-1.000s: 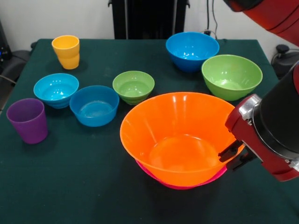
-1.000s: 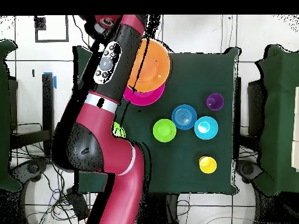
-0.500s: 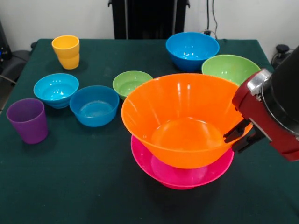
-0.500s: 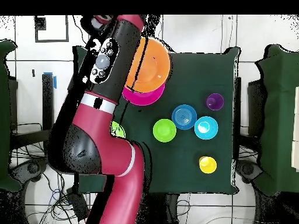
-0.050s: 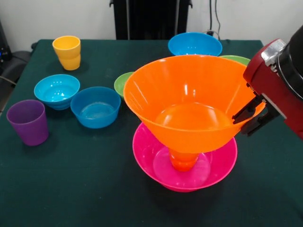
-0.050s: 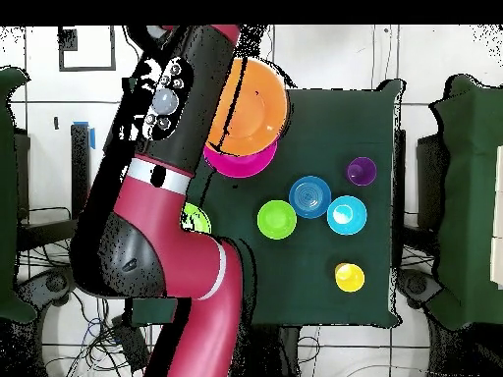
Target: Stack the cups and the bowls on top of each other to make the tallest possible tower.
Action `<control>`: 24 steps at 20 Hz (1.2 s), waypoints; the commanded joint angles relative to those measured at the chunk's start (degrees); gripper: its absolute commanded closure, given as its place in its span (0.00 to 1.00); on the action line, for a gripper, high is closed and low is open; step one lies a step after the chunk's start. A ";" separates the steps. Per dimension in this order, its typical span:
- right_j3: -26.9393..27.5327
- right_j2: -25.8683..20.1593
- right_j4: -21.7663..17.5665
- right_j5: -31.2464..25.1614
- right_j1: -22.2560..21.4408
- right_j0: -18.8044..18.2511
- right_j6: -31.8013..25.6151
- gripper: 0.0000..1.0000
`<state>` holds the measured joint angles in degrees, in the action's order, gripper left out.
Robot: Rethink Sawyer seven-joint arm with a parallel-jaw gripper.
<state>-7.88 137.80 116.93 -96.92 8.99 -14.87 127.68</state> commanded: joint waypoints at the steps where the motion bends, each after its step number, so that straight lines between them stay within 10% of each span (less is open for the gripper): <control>1: 3.18 0.35 -2.39 -0.30 2.02 -0.90 -9.78 1.00; 24: 0.61 -21.15 -18.96 7.90 7.79 2.30 -7.28 1.00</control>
<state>-8.15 122.91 105.90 -91.91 16.38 -13.79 127.68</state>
